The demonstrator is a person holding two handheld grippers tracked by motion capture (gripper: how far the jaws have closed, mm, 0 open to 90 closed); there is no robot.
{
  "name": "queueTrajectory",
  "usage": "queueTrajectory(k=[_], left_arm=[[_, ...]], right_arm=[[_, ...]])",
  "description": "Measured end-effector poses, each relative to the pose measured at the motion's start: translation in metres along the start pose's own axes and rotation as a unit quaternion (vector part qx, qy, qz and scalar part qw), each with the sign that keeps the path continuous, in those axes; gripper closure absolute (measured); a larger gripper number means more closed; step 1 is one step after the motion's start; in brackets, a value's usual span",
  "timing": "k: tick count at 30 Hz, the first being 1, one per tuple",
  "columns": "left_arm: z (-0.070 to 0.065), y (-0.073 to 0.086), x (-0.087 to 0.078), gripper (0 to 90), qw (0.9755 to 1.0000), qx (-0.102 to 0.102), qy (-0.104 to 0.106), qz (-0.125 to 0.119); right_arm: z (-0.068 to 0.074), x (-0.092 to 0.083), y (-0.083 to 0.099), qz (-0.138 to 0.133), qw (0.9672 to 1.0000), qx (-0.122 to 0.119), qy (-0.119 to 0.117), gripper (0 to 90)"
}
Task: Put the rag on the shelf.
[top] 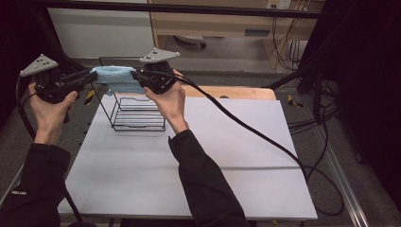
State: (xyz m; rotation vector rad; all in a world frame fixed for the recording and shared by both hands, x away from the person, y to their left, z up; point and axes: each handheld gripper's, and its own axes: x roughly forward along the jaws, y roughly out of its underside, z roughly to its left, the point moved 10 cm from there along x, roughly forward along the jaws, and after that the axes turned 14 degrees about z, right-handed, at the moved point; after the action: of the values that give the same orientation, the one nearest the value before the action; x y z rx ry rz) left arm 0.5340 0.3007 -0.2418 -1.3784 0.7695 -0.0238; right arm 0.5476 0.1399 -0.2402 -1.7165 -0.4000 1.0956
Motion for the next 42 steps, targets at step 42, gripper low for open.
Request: queueTrajectory(k=[42], left_arm=[[-0.01, 0.016, 0.023, 90.0, 0.9923, 0.039, 0.015, 0.116]], right_arm=[[0.01, 0.0, 0.022, 0.015, 0.9987, -0.02, -0.044, 67.6]])
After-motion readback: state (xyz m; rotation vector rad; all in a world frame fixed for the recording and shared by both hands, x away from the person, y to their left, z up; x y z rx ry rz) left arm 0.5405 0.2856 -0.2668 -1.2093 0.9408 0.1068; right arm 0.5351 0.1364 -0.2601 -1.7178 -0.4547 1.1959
